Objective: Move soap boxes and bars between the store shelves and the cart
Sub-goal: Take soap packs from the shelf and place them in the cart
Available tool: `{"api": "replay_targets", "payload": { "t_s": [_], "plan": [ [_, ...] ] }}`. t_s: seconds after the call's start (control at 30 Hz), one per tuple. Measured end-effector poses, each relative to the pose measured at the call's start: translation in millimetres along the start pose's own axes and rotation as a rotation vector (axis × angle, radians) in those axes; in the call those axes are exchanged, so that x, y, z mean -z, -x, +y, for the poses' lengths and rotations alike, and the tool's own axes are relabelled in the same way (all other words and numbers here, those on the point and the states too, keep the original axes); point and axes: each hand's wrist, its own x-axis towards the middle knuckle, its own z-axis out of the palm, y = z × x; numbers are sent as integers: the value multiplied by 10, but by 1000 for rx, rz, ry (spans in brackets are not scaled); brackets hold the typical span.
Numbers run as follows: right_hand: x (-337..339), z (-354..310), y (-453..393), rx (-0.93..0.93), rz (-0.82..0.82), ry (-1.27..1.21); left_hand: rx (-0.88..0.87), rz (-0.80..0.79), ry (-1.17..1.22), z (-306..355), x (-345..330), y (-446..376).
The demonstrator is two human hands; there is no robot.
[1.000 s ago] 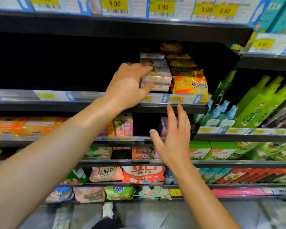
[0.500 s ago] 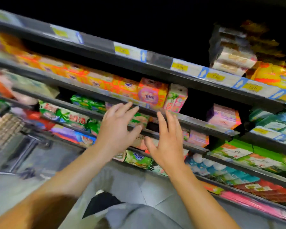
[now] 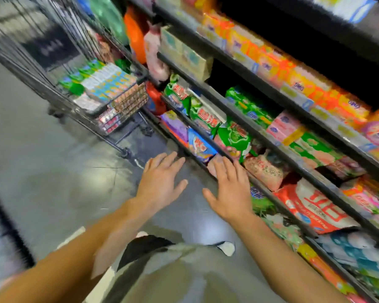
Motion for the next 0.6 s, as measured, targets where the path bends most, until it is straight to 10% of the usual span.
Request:
{"api": "replay_targets", "payload": {
  "t_s": [0.6],
  "plan": [
    [-775,-3240,-2075,315,-69,-68,325,156,-76,-3498,1119,-25]
  ]
}}
